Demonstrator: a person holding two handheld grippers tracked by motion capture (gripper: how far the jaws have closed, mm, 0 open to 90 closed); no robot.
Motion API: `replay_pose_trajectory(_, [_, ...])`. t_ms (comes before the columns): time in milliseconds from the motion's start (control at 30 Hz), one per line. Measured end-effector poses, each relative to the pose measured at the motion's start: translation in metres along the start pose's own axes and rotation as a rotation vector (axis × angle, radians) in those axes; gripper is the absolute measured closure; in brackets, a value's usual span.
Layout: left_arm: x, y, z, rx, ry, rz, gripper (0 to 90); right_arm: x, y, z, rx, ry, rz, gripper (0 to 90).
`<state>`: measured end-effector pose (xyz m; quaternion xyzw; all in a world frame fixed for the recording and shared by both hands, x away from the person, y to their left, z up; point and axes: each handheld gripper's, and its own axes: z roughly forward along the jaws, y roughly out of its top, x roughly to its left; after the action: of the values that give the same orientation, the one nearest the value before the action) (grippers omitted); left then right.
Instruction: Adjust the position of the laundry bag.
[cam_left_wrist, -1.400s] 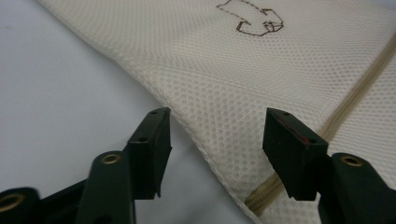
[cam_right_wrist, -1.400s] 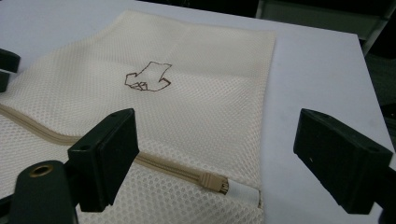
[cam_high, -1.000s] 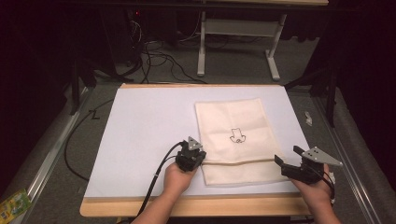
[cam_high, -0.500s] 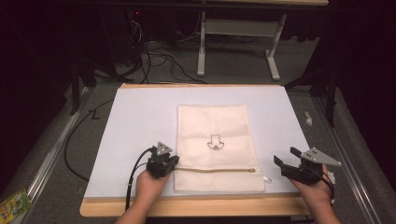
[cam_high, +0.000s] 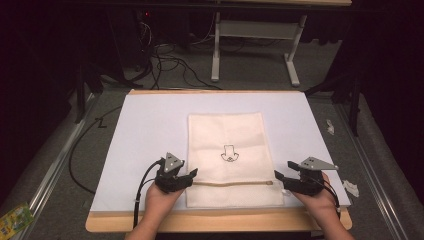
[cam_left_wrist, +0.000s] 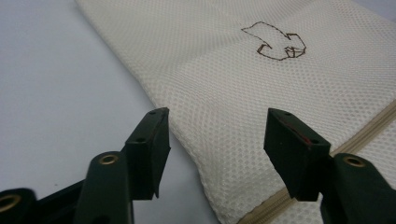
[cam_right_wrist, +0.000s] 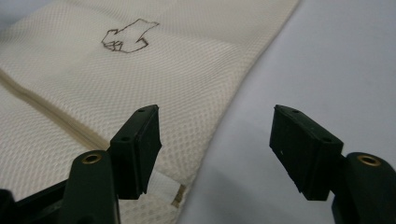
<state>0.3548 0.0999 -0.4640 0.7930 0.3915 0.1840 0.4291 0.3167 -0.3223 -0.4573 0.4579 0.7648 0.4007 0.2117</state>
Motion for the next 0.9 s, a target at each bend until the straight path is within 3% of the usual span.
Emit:
replay_pose_trajectory(167, [0.003,0.0,-0.003,-0.018,0.008,0.013,37.3,0.004,-0.001,-0.001,0.014,0.003,-0.002,38.8])
replay_pose_trajectory(200, [0.005,0.001,-0.004,-0.032,0.008,0.008,37.1,0.004,-0.002,-0.003,0.03,-0.015,0.002,46.4])
replay_pose_trajectory(233, [0.005,0.001,-0.004,-0.032,0.008,0.008,37.1,0.004,-0.002,-0.003,0.03,-0.015,0.002,46.4])
replay_pose_trajectory(267, [0.005,0.001,-0.005,-0.038,0.005,0.005,37.1,0.004,-0.004,-0.005,0.044,-0.036,0.008,54.8])
replay_pose_trajectory(333, [0.005,0.002,-0.008,-0.054,-0.004,0.017,37.1,-0.001,-0.008,-0.009,0.063,-0.038,0.051,63.6])
replay_pose_trajectory(533, [0.002,0.001,-0.01,-0.054,-0.013,0.045,37.0,0.002,-0.006,-0.008,0.077,0.028,0.105,61.3])
replay_pose_trajectory(633, [0.0,0.001,-0.009,-0.057,-0.029,0.043,37.3,0.004,-0.007,-0.003,0.097,0.034,0.102,60.8])
replay_pose_trajectory(733, [-0.001,0.003,-0.009,-0.063,-0.031,0.053,37.3,0.012,-0.01,0.007,0.149,0.03,0.063,61.1])
replay_pose_trajectory(900, [-0.008,0.005,-0.007,-0.053,-0.015,0.086,37.4,0.011,-0.014,0.009,0.165,0.035,0.078,60.5])
